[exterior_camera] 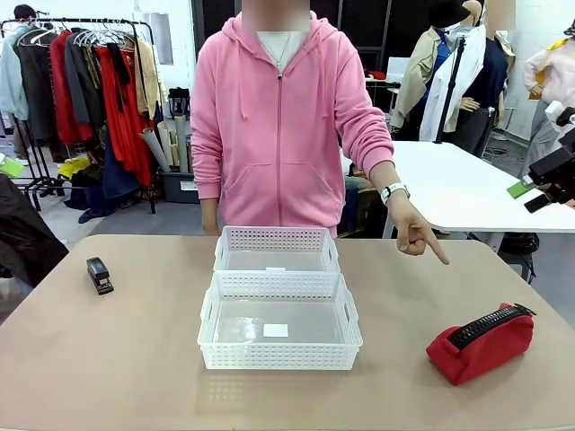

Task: Distribute items into two baskets.
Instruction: Pick up the Pencil pouch that the person points to.

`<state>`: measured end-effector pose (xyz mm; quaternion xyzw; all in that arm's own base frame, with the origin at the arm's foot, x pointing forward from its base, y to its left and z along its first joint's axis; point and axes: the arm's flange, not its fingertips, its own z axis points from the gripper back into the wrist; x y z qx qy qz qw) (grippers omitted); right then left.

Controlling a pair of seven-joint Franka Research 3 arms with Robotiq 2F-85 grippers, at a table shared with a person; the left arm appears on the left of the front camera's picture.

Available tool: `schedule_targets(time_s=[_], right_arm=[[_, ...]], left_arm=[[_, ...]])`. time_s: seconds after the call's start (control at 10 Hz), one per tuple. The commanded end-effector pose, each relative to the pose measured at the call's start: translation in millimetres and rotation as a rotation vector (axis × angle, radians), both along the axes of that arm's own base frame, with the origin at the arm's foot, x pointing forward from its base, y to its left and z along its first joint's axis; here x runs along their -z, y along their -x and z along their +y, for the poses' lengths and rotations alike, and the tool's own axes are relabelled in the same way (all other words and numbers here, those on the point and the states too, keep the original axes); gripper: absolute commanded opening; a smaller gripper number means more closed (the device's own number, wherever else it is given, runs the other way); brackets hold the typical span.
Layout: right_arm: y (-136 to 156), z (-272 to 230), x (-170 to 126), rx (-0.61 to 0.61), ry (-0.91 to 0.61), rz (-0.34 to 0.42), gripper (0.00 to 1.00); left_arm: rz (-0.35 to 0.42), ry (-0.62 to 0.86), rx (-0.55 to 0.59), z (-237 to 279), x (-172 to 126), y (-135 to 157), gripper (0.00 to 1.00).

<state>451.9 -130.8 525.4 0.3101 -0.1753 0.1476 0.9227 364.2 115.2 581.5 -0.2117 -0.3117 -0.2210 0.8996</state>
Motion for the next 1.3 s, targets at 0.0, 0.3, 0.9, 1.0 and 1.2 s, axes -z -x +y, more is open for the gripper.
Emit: schedule_targets(time_s=[0.0,0.3,0.9,1.0,1.2], right_arm=[[-1.2,-0.4,-1.9,0.007,0.003,-0.003,1.0],[-1.2,-0.4,-1.9,0.007,0.003,-0.003,1.0],[10.7,16.7,-2.4,-0.175,0.083,-0.063,1.0],[14.8,23.1,-0.7,-0.279,0.127,-0.096,1.0],[21.0,35.9,3.1,-0.43,0.184,-0.117,1.0]], left_arm=[[-0.006,0.013,0.006,0.0,0.2,-0.2,1.0],[-0.006,0.013,0.006,0.0,0.2,-0.2,1.0],[-0.006,0.013,0.006,0.0,0.2,-0.2,1.0],[-0.006,0.013,0.006,0.0,0.2,-0.2,1.0],[-0.006,0.013,0.006,0.0,0.2,-0.2,1.0]])
